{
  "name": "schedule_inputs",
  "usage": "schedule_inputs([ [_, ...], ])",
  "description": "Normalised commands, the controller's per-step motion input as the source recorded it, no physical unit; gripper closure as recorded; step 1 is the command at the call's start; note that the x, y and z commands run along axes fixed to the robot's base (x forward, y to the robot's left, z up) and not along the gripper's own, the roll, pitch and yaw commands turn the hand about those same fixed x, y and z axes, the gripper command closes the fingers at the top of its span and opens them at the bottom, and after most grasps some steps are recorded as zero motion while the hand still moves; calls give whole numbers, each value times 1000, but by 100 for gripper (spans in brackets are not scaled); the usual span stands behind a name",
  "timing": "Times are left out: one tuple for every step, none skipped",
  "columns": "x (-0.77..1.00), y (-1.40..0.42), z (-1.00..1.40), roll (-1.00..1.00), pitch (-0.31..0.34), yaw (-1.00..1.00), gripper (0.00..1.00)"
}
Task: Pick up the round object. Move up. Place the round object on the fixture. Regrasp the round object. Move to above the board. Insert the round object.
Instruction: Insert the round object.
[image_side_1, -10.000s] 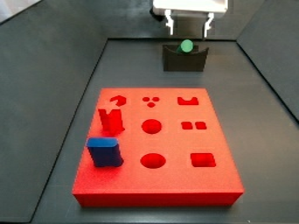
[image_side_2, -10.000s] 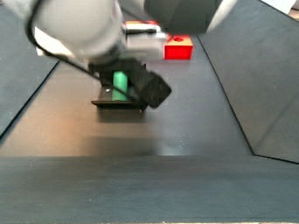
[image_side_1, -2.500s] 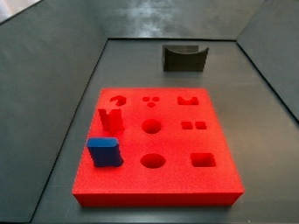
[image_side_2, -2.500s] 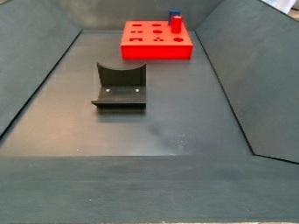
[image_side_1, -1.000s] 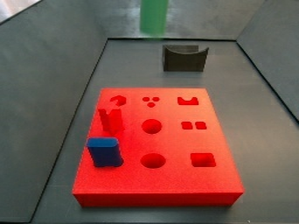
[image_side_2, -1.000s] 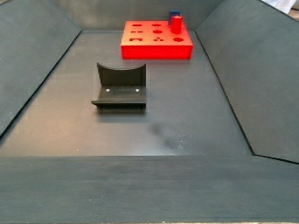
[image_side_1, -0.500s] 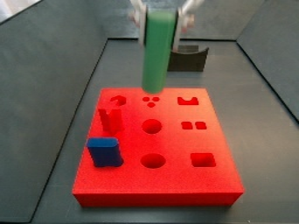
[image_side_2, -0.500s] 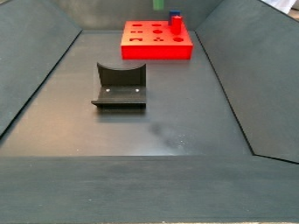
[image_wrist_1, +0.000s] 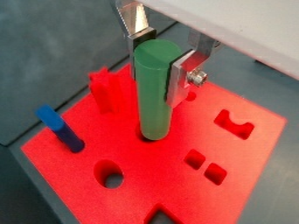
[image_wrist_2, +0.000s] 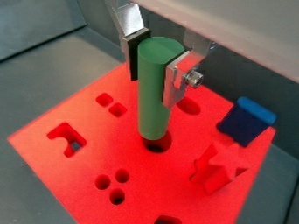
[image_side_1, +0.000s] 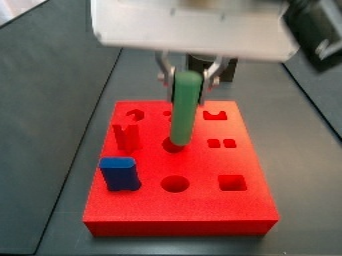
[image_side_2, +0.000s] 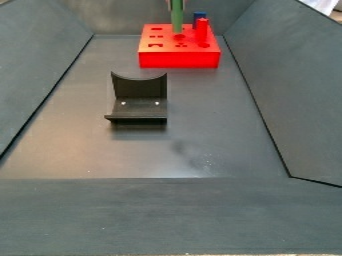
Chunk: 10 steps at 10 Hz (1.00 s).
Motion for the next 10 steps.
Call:
schedule_inputs([
  [-97, 0, -383, -109, -104, 0, 100],
  [-100, 0, -349, -86, -67, 0, 100],
  [-143, 83, -331, -49, -23, 0, 100],
  [-83, 140, -314, -11, 0, 0, 100],
  [-143, 160, -317, 0, 0, 0, 100],
  [-140, 89, -363, 0, -9, 0, 100],
  [-83, 0, -643, 0, -89, 0, 100],
  [-14, -163, -980, 36, -151, 0, 100],
  [0, -234, -1000, 80, -133, 0, 100],
  [120, -157, -949, 0, -134, 0, 100],
])
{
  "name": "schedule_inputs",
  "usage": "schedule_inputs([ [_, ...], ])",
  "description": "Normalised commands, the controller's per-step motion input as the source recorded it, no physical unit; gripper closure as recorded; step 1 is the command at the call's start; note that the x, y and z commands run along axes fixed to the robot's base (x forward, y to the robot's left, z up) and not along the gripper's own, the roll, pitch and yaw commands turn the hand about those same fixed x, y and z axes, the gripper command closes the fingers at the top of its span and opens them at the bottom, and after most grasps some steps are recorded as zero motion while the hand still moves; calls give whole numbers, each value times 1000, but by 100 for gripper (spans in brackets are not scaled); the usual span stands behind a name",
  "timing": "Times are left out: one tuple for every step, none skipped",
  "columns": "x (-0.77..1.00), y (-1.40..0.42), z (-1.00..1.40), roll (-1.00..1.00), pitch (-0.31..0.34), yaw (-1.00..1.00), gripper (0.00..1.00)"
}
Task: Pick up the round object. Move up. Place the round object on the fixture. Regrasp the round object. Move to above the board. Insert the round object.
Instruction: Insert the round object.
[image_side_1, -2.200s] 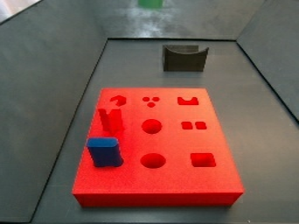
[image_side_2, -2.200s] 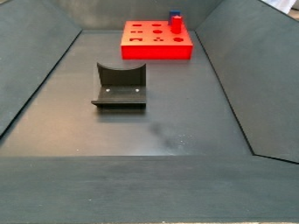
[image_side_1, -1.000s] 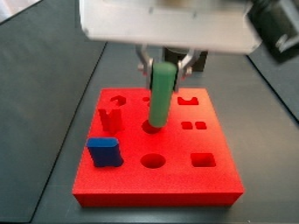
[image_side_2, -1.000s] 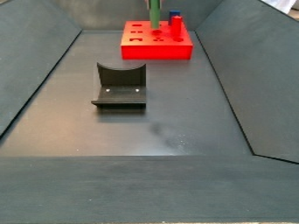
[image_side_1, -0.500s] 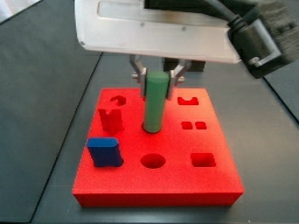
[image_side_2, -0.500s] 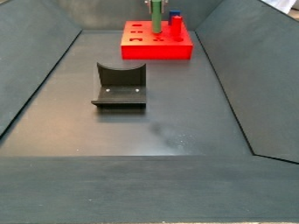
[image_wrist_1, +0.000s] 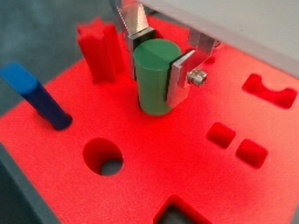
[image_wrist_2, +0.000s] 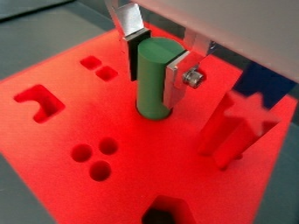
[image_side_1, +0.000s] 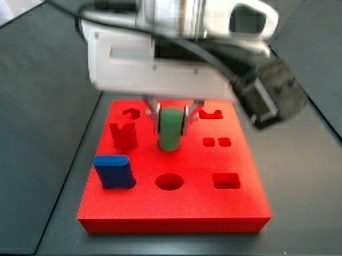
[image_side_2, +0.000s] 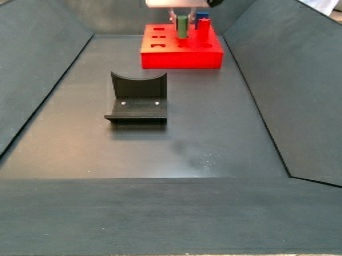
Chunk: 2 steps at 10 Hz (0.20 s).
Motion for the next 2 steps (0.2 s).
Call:
schedule_inputs([
  [11, 0, -140, -46, 0, 0, 100],
  [0, 0, 0, 0, -43, 0, 100],
])
